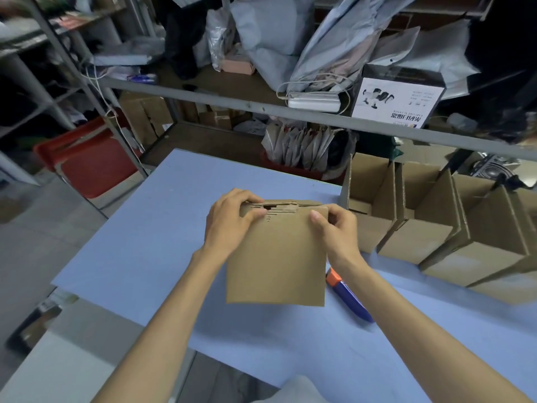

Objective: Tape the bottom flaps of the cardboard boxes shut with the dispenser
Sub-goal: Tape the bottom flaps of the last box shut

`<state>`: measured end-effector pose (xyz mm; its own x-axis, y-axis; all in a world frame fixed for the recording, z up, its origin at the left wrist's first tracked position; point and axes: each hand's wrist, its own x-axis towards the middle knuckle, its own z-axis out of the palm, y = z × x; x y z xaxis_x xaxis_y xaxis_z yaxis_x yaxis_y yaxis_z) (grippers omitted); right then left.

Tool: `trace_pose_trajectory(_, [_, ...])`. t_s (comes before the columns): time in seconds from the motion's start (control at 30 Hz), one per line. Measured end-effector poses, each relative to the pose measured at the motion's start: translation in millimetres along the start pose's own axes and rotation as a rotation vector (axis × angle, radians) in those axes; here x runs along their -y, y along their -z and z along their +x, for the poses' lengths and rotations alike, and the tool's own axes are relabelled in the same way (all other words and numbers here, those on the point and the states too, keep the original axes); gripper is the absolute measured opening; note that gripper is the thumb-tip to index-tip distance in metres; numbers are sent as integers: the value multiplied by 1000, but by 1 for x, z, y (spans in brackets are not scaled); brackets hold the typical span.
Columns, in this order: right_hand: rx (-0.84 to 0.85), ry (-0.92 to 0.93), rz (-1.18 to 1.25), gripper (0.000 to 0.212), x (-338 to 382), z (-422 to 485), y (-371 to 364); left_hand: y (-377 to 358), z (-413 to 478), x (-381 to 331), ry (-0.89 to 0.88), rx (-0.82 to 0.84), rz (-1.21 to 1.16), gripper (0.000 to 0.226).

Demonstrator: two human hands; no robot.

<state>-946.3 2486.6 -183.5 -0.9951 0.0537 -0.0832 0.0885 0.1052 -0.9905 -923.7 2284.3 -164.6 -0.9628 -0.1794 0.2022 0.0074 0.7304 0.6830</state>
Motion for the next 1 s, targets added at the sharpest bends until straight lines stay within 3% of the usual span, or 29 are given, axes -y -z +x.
trace_pose_trajectory(0.13, [-61,-76,-27,11,-14,-10,1,-14,-3,4,32,22,-74,8])
trace_pose_trajectory(0.17, [-96,-87,-90,17,-17,-13,1,-18,-3,4,19,21,-60,7])
trace_pose_trajectory(0.23, [-207,-17,-343,50,-22,-17,3,-25,-1,3,-15,33,-35,8])
trace_pose_trajectory(0.3, [-190,218,-549,67,-22,-17,8,-30,3,2,-50,84,-22,9])
trace_pose_trajectory(0.37, [74,325,-546,56,-19,-17,9,-31,11,-1,-113,193,8,9])
trace_pose_trajectory(0.43, [239,300,-683,36,-21,-19,7,-34,20,-5,-176,339,56,9])
trace_pose_trajectory(0.63, [28,47,-579,9,-54,-33,6,-77,27,-10,-195,550,92,10])
trace_pose_trajectory(0.73, [-17,-63,-585,10,-78,-40,6,-102,18,2,-51,601,47,21])
trace_pose_trajectory(0.83, [17,-173,-579,9,-97,-44,6,-123,8,8,-45,685,61,13])
trace_pose_trajectory(1.0, [-66,-234,-550,24,-104,-32,-2,-140,2,17,4,627,36,12])
